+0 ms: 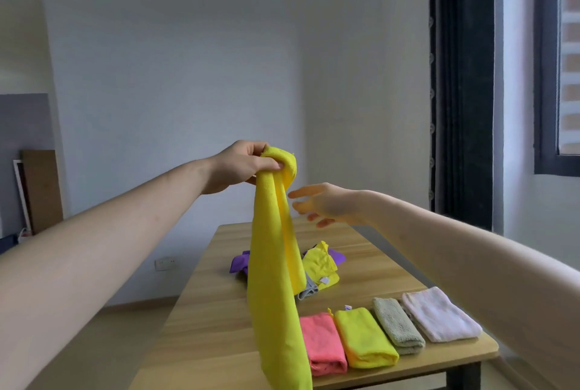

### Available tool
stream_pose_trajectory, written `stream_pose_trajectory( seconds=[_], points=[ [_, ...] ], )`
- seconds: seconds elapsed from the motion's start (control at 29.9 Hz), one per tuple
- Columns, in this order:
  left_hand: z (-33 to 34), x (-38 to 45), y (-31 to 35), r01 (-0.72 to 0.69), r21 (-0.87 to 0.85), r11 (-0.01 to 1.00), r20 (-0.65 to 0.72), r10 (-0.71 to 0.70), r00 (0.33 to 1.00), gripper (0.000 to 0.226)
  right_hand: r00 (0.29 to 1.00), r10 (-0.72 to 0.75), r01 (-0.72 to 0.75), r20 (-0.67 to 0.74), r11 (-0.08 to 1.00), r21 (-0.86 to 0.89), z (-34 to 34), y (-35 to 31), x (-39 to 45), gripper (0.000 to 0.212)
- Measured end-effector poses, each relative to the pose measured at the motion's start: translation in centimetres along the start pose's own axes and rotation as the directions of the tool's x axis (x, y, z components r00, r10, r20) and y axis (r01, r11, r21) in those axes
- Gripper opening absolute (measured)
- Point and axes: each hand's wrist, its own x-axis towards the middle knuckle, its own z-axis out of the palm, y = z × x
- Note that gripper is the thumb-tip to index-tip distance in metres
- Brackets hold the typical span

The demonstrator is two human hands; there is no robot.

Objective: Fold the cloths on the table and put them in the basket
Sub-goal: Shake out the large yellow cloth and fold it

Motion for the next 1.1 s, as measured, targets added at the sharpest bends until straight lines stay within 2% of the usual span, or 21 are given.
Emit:
stream_pose_trajectory(
  seconds=[0.17, 0.27, 0.37, 0.5, 0.6, 0.77, 0.84, 1.0, 1.1],
  points=[
    [-0.9, 0.1, 0.1, 0.012, 0.011, 1.000, -0.013, -0.012, 1.000, 0.018, 0.998, -0.051, 0.050, 0.048, 0.998, 0.037, 1.3, -0.5, 1.0, 0.031],
    [-1.5, 0.1, 0.0, 0.037, 0.013, 0.999, -0.020, -0.036, 0.999, 0.024, 0.993, -0.080, 0.073, 0.085, 0.994, 0.082, 2.1, -0.5, 1.2, 0.032],
    [-1.7, -0.2, -0.1, 0.043, -0.005, 0.999, -0.029, -0.043, 0.999, 0.022, 0.988, -0.098, 0.082, 0.115, 0.987, 0.138, 2.4, -0.5, 1.2, 0.038],
    [-1.5, -0.6, -0.1, 0.033, -0.042, 0.999, -0.033, -0.034, 0.999, 0.025, 0.974, -0.078, 0.060, 0.213, 0.994, 0.092, 2.3, -0.5, 1.1, 0.037],
    [-1.5, -0.7, 0.1, 0.024, -0.099, 0.995, -0.015, -0.025, 1.000, 0.014, 0.954, -0.028, 0.012, 0.299, 0.998, 0.055, 2.4, -0.3, 1.1, 0.034],
    [-2.6, -0.6, -0.8, 0.027, -0.089, 0.996, -0.098, -0.035, 0.995, 0.019, 0.973, 0.068, -0.016, 0.222, 0.974, -0.227, 2.0, 1.4, 1.9, 0.016],
    [-3.5, -0.6, -1.7, 0.063, -0.050, 0.997, -0.131, -0.069, 0.989, 0.018, 0.971, 0.118, -0.055, 0.206, 0.956, -0.287, 1.3, 2.0, 1.8, 0.013],
    [-5.0, -1.1, -4.6, 0.212, 0.142, 0.967, -0.221, -0.178, 0.959, 0.010, 0.988, 0.143, -0.101, 0.050, 0.869, -0.485, -0.1, 2.7, 1.7, 0.010],
    [-6.0, -1.5, -6.8, 0.308, 0.227, 0.924, -0.273, -0.244, 0.931, 0.010, 0.992, 0.099, -0.126, -0.079, 0.831, -0.542, -0.2, 3.1, 2.4, 0.023]
  ],
)
